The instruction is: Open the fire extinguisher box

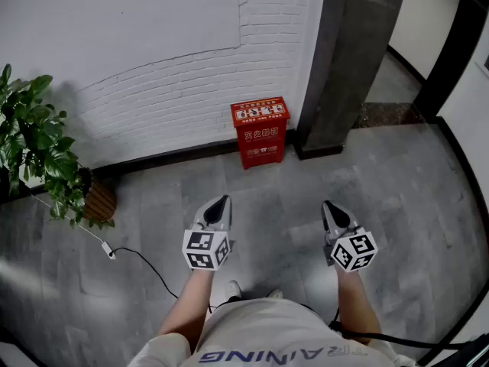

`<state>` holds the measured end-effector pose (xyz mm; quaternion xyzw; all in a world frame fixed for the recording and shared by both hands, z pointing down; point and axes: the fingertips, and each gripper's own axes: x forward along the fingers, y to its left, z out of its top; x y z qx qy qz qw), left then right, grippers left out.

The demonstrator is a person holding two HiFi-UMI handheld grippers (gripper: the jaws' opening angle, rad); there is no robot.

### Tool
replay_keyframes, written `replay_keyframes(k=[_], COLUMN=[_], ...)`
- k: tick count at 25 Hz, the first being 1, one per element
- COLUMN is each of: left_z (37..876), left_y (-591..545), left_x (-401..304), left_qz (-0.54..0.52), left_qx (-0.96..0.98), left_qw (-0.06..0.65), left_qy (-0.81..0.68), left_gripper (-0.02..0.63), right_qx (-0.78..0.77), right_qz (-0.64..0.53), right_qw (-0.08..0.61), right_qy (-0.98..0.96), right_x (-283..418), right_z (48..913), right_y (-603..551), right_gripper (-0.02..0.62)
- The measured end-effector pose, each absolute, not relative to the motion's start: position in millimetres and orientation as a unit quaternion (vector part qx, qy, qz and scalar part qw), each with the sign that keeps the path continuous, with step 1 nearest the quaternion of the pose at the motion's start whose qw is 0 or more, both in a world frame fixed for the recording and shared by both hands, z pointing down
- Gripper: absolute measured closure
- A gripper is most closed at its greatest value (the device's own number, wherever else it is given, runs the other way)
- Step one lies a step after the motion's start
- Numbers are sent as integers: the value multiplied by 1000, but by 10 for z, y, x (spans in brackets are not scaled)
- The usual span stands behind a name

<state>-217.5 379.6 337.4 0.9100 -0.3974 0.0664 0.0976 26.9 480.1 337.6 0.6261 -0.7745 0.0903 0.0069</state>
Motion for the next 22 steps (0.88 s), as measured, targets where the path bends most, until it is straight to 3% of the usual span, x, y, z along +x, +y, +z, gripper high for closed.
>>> replay_keyframes(k=[13, 22], left_z=[3554, 3662], left_y=[3572, 2309], left_x=[-1669, -1412], left_qz=[68, 58], left_qx=[900, 899], left_qw=[112, 105], left_qy=[-416, -422], left_gripper=[601, 601], right_qx=[603, 605], right_qz=[113, 117], right_qw=[13, 19], right_qy=[-790, -787], right_x=[810, 1056], right_z=[3695, 3832], right_y=[4494, 3305], right_gripper=[592, 592])
